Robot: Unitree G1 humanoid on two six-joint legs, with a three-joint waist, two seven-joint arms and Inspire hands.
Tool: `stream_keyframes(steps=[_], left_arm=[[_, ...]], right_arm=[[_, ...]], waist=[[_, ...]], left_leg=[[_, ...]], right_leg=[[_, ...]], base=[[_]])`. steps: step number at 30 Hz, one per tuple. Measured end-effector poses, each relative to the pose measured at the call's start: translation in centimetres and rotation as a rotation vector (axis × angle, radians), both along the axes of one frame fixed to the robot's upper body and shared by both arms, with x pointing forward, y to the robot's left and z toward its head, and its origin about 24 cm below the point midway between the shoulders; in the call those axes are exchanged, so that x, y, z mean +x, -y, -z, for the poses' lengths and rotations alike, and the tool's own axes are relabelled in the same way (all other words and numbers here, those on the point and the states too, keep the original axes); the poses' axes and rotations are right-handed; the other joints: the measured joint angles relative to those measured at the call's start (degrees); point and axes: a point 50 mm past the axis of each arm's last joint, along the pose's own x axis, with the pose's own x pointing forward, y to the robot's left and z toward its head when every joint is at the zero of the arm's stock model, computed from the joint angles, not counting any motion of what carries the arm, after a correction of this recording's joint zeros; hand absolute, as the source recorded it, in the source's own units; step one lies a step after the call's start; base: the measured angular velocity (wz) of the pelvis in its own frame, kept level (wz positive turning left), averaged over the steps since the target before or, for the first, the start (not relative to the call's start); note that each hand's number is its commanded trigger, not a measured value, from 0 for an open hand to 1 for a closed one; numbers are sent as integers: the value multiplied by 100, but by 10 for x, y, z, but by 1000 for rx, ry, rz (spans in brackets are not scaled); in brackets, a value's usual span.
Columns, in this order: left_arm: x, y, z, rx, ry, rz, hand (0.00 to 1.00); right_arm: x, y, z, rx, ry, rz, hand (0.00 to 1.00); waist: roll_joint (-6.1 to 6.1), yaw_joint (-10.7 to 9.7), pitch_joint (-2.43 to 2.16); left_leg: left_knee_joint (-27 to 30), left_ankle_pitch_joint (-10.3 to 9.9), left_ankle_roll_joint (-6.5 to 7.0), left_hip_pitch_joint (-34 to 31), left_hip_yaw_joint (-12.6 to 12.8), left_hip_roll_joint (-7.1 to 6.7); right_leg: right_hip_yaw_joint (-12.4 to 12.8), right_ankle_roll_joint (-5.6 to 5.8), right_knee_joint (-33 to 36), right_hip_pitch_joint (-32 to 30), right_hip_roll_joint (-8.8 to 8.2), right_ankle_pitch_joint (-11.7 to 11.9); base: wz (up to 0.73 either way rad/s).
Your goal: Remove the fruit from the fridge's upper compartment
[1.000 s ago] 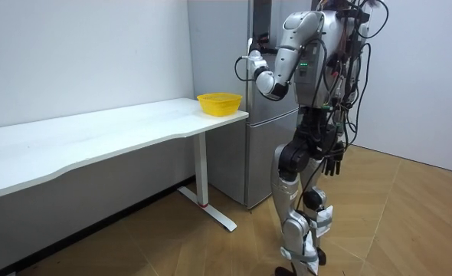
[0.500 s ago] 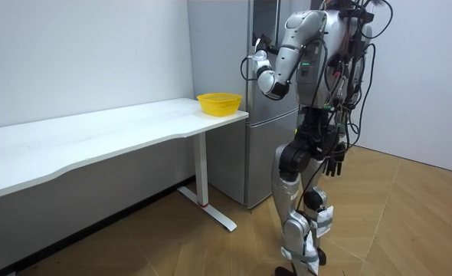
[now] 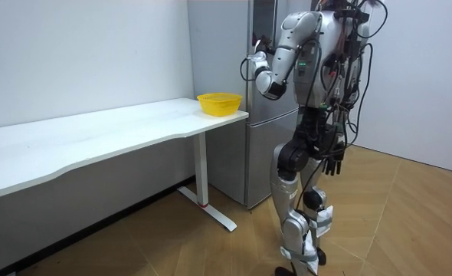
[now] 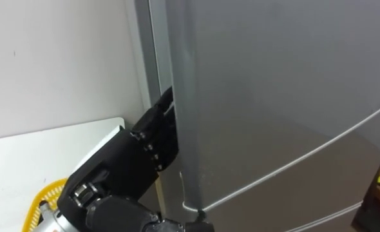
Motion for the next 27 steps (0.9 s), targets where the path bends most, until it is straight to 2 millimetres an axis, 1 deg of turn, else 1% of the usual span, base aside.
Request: stream_keyframes(steps=[7, 10, 14, 16, 18, 19, 20, 21, 23, 25, 27], left_arm=[[1, 13, -9, 4, 38, 55, 0], [-1, 19, -9, 7, 42, 86, 0], [-2, 22, -9, 10, 45, 114, 0], [-3, 23, -9, 13, 51, 126, 0], [-3, 25, -11, 18, 61, 144, 0], [-3, 26, -11, 19, 63, 150, 0], [-4, 28, -12, 24, 69, 167, 0], [-5, 30, -12, 29, 76, 184, 0], [-6, 33, -13, 33, 81, 205, 0], [-7, 35, -13, 36, 88, 222, 0], [-8, 38, -14, 40, 94, 242, 0]], right_arm=[[5, 0, -1, -20, 19, -1, 0], [2, 1, 0, -27, 3, -17, 0], [1, 2, -1, -29, 3, -10, 0], [2, 4, -1, -28, 5, -4, 0], [1, 6, -2, -28, 4, 3, 0], [1, 7, -2, -29, 4, 3, 0], [0, 9, -2, -33, 3, 4, 0], [0, 11, -3, -39, 3, 3, 0], [0, 14, -4, -45, 5, 3, 0], [0, 15, -4, -46, 8, 2, 0], [0, 14, -4, -41, 9, 5, 0]], waist=[[12, -18, -7], [20, -21, -7], [72, -83, 8], [112, -139, 3], [127, -170, 3], [127, -169, 3], [97, -171, 23], [105, -171, 17], [90, -174, 25], [83, -171, 21], [109, -182, -7]], left_leg=[[2, 0, 0, 22, -26, 10], [3, 0, 0, 24, -23, 15], [7, 0, 0, -5, 1, 13], [9, 0, 0, -2, 3, 8], [9, 0, 0, -2, 12, 12], [8, 0, 0, -2, 15, 13], [8, 0, 0, -5, 23, 15], [8, 0, 0, -4, 46, 15], [9, 0, 0, 2, 136, 18], [8, 0, 0, -4, 172, 23], [8, 0, -1, -28, 235, 37]], right_leg=[[33, -4, -12, 17, 5, 3], [28, -7, -13, 25, 7, 4], [29, -7, -14, 14, 7, 4], [19, -6, -16, 3, 11, 4], [22, -7, -17, 0, 12, 4], [22, -7, -17, 0, 8, 4], [22, -7, -17, -1, 12, 4], [27, -7, -18, -5, 26, 4], [54, -7, -18, -15, 43, 4], [127, -16, -8, -54, 58, 10], [167, -25, -6, -81, 70, 21]], base=[[-1], [1], [0], [2], [0], [0], [0], [0], [-8], [-18], [-14]])
